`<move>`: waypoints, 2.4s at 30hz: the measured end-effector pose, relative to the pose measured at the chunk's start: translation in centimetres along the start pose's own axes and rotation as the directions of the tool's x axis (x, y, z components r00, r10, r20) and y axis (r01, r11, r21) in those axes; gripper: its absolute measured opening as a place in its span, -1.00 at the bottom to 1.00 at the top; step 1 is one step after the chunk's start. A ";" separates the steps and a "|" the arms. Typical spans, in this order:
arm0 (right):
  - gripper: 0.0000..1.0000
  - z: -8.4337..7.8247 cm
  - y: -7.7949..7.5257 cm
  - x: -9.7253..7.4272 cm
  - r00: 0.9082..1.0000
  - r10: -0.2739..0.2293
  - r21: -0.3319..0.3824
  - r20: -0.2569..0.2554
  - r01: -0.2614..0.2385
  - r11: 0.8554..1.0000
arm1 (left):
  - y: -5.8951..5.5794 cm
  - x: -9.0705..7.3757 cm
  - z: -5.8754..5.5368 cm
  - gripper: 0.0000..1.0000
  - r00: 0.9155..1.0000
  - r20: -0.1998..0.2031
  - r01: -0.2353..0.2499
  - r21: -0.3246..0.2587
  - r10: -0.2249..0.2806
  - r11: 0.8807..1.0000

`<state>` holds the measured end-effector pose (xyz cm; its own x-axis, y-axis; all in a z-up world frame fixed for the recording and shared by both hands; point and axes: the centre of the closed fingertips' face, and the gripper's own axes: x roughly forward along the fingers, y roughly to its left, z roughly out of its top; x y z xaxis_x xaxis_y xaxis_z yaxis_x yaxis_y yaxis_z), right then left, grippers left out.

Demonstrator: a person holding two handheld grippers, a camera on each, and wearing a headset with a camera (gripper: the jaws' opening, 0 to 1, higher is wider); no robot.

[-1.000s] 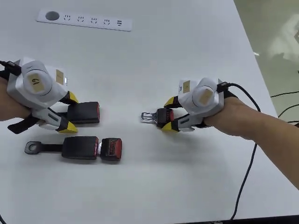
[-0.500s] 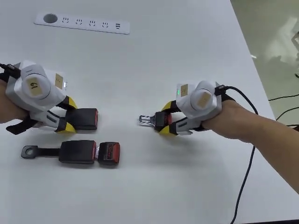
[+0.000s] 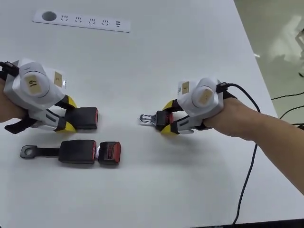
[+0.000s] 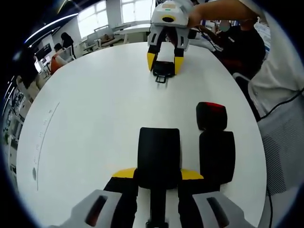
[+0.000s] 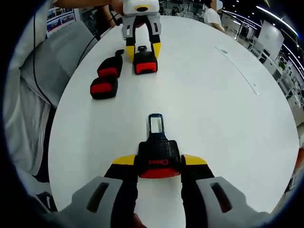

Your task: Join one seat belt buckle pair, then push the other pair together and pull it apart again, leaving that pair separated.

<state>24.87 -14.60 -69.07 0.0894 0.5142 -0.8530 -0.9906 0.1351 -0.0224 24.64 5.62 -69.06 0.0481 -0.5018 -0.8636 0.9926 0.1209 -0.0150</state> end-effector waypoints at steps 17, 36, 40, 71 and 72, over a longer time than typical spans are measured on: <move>-0.34 -0.3 -0.3 0.3 1.000 0.001 0.004 0.000 -0.001 1.000 | 0.2 0.1 -0.1 -0.34 1.000 0.004 -0.004 -0.007 0.004 1.000; -0.34 0.0 -0.1 0.1 1.000 -0.004 0.009 -0.003 0.004 1.000 | 0.3 0.1 -0.3 -0.34 1.000 -0.001 -0.007 -0.009 0.007 1.000; -0.34 -0.2 -0.1 0.1 1.000 -0.005 0.009 -0.005 0.005 1.000 | -0.1 -0.1 0.2 -0.34 1.000 0.001 -0.009 -0.011 0.009 1.000; -0.34 1.4 0.3 1.3 1.000 0.007 -0.014 0.002 -0.007 1.000 | -0.1 0.0 0.1 -0.34 1.000 0.016 -0.012 -0.022 0.012 1.000; -0.34 1.6 0.4 1.3 1.000 0.007 -0.016 0.003 -0.007 1.000 | 0.0 0.0 0.0 -0.34 1.000 0.016 -0.011 -0.020 0.012 1.000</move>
<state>24.75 -12.56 -69.39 0.0825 0.5175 -0.8517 -0.9927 0.1181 -0.0243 24.63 5.59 -69.05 0.0614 -0.5138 -0.8557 0.9895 0.1439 -0.0155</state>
